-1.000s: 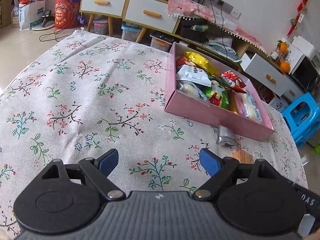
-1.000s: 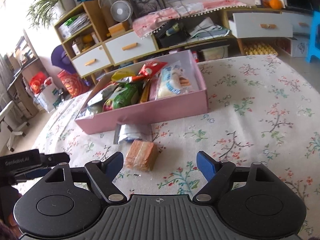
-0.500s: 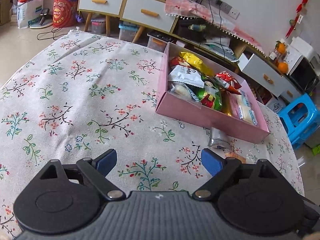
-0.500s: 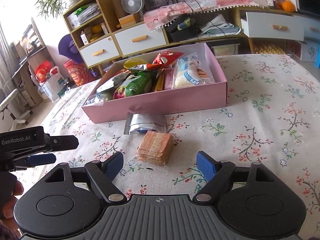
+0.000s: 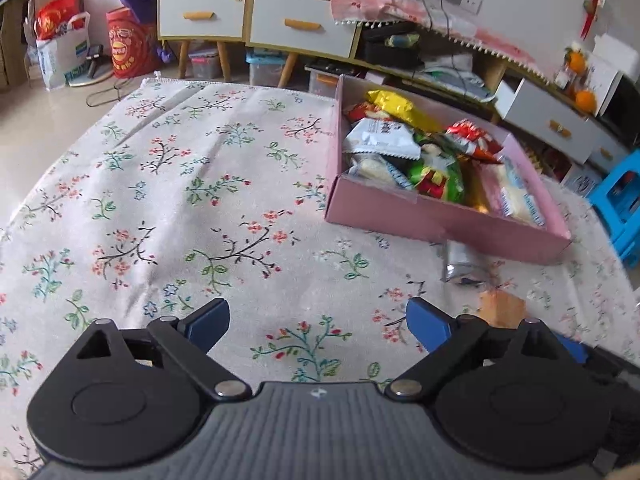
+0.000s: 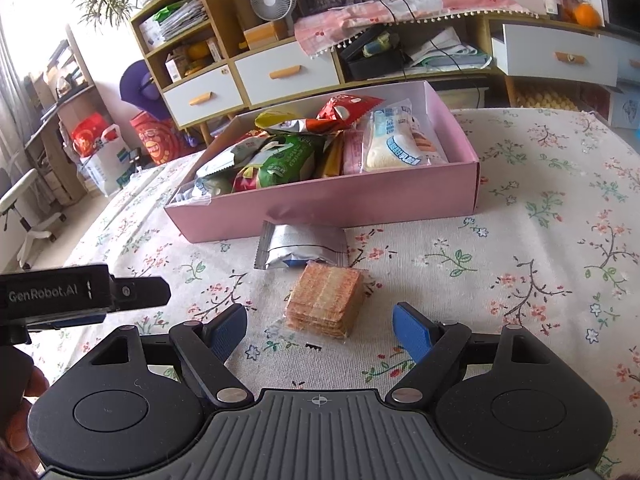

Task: Organize snacks
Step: 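Move both grippers back toward the silver packet and wafer biscuit, then grasp the wafer biscuit with the right gripper while the left grasps the silver packet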

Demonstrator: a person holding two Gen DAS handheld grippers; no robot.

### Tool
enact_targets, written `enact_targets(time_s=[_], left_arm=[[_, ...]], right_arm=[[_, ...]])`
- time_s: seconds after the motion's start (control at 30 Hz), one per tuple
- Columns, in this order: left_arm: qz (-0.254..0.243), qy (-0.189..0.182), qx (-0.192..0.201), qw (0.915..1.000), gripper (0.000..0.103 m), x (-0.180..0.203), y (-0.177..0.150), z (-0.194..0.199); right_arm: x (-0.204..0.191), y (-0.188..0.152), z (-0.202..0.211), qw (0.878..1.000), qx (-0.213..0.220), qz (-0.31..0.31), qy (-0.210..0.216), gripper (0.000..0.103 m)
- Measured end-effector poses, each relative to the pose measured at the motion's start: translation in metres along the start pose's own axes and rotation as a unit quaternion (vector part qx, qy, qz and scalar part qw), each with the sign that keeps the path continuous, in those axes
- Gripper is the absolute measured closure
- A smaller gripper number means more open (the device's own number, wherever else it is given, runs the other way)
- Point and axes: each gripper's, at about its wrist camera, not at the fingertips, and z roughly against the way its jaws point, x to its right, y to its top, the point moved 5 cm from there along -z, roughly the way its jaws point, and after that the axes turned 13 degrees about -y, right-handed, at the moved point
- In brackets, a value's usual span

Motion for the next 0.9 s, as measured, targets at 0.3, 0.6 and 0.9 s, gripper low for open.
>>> enact_targets(time_s=[0.3,0.6,0.9], left_arm=[[-0.008,0.032,-0.023,0.9992,0.007,-0.0071,-0.0042,-0.0035],[-0.011,0.041,-0.037,0.9984,0.006,-0.0086,-0.0066,-0.0071],[-0.012,0.042,-0.038,0.9983,0.005,-0.0074,-0.007,-0.0083]], right_arm=[[-0.0011,0.0002,-0.0031,1.0,0.001,-0.001,-0.002,0.021],[-0.0035,0.0021,-0.0072,1.0,0.004,0.003,-0.012,0.021],[-0.0098,0.0034,-0.0111,1.0,0.013,0.012,-0.013,0.022]])
